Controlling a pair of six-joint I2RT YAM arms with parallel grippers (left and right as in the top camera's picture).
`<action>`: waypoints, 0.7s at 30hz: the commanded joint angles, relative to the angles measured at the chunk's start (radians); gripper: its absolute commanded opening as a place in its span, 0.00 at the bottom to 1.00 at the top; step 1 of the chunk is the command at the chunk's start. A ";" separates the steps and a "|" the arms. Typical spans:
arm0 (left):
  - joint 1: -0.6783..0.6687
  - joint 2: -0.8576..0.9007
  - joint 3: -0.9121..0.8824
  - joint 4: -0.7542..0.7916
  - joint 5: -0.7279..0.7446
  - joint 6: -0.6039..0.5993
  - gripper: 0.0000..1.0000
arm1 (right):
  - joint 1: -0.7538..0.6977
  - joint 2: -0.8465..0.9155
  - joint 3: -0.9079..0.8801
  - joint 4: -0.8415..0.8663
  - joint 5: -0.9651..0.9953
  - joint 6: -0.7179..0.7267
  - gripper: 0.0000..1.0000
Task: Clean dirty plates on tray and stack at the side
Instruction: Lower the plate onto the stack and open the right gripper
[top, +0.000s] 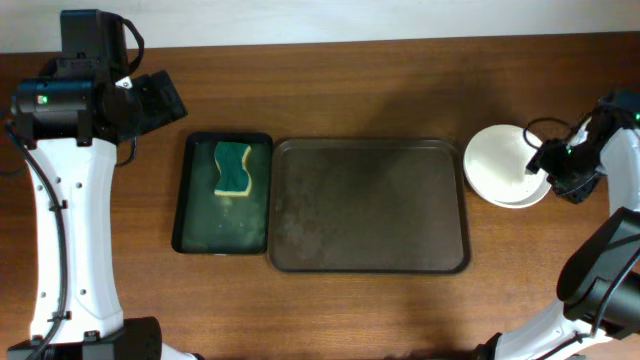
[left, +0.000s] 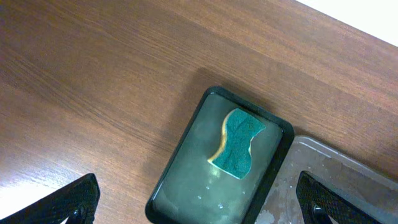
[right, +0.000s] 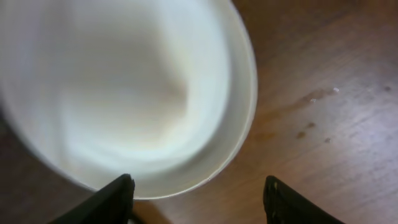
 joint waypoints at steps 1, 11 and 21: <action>-0.003 0.003 -0.005 0.000 0.000 -0.002 0.99 | 0.099 -0.017 0.118 -0.116 -0.112 -0.132 0.71; -0.003 0.003 -0.005 0.000 0.000 -0.002 1.00 | 0.470 -0.016 0.118 -0.192 -0.096 -0.274 0.98; -0.002 0.003 -0.005 0.000 0.000 -0.002 0.99 | 0.496 -0.014 0.118 -0.190 -0.095 -0.274 0.98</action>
